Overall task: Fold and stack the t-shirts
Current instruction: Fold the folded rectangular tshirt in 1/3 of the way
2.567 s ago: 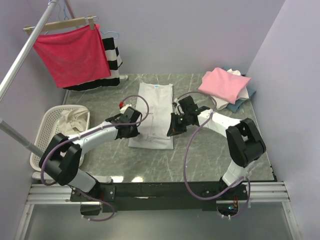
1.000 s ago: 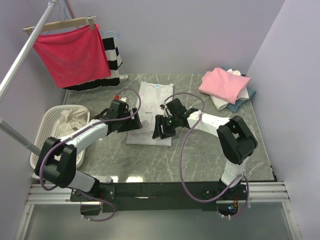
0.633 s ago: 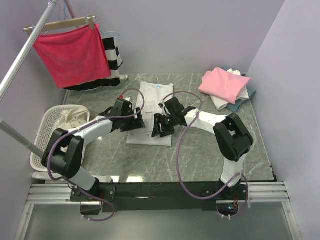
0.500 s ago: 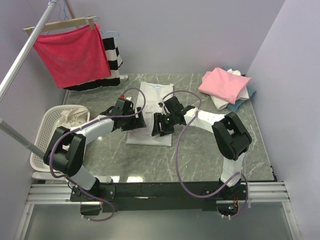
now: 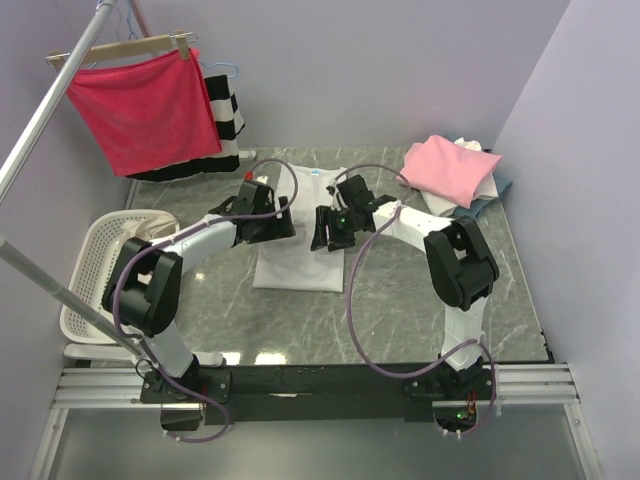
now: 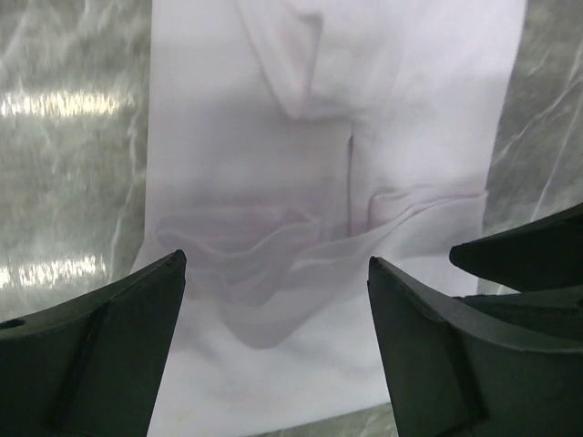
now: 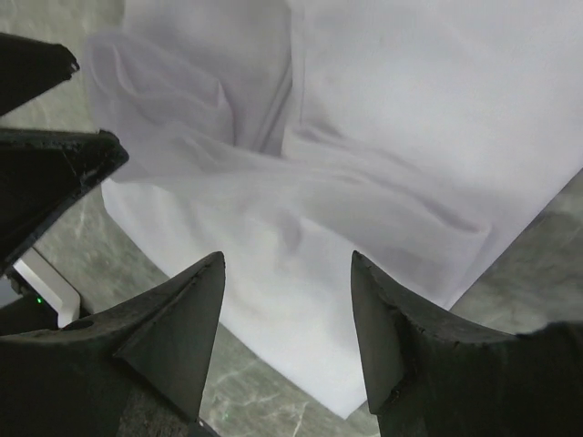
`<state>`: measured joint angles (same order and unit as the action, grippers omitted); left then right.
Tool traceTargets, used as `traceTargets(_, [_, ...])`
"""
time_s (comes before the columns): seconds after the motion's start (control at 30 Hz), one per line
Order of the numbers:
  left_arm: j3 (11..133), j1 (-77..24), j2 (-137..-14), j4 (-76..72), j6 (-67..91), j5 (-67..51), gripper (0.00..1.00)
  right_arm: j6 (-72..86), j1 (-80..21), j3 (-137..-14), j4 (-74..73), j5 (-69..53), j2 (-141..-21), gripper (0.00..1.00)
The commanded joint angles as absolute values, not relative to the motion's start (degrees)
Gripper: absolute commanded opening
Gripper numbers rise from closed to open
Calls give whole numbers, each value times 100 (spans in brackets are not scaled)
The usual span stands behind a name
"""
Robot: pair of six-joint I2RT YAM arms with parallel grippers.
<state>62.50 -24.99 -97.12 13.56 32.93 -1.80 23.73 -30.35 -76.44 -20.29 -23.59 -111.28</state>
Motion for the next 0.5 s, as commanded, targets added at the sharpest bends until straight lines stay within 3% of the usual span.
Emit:
traceTargets(0.0, [6706,-2522,-9896,1222,3120,-18,86,2180,-2918,-8164,-2083,-2329,-11434,64])
traceTargets(0.2, [6987,-2505,-10239,1266,3085,395,85,2145,-2786,-8578,-2241,-2136,-11611,64])
traceTargets(0.47, [6645,-2505,-9194,1476,2953,343,87,2162,-2795,-8192,-2066,-2548,-10960,65])
